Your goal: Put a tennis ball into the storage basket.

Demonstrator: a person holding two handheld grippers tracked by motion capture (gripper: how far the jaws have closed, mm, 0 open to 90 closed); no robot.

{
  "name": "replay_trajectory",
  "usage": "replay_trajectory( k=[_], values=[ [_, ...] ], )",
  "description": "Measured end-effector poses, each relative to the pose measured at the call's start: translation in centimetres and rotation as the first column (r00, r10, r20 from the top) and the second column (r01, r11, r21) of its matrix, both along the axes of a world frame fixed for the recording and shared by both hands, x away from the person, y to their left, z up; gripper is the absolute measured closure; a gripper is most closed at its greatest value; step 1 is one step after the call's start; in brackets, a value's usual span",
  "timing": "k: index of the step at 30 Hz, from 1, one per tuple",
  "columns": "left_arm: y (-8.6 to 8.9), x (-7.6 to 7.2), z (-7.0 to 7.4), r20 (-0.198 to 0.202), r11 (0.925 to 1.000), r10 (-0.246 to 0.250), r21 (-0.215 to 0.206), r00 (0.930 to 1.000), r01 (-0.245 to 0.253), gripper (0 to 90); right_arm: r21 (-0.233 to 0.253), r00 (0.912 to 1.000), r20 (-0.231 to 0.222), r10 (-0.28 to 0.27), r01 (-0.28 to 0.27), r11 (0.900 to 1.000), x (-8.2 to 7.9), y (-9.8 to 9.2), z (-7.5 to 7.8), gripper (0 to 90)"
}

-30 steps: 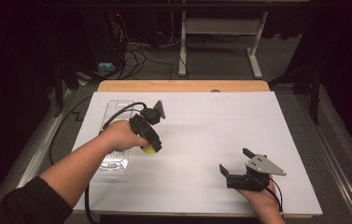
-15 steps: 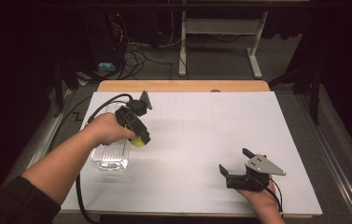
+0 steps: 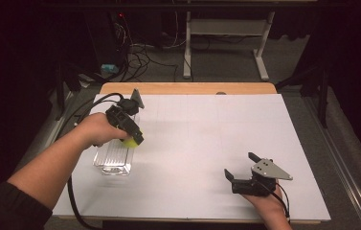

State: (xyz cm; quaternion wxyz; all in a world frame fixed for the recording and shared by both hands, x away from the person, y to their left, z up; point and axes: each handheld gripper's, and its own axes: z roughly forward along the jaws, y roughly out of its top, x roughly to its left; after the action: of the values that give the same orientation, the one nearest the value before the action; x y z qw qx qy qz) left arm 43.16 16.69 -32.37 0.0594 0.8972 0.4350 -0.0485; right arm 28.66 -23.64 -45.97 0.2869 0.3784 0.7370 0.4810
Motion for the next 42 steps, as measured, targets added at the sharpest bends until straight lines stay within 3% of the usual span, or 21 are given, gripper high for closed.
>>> replay_trajectory(
  k=[21, 42],
  values=[
    [4.3, 0.3, -0.2, -0.009, 0.9965, 0.082, 0.020, 0.9966, -0.081, 26.8, -0.007, 1.0000, -0.001, 0.000, 0.000, 1.000, 0.0, 0.1, 0.0, 0.0],
    [6.7, 0.0, -0.9, -0.021, 0.9917, 0.122, 0.041, 0.9923, -0.121, 26.7, -0.008, 1.0000, 0.002, 0.001, -0.001, 1.000, 0.0, 0.1, 0.0, 0.0]
  ],
)
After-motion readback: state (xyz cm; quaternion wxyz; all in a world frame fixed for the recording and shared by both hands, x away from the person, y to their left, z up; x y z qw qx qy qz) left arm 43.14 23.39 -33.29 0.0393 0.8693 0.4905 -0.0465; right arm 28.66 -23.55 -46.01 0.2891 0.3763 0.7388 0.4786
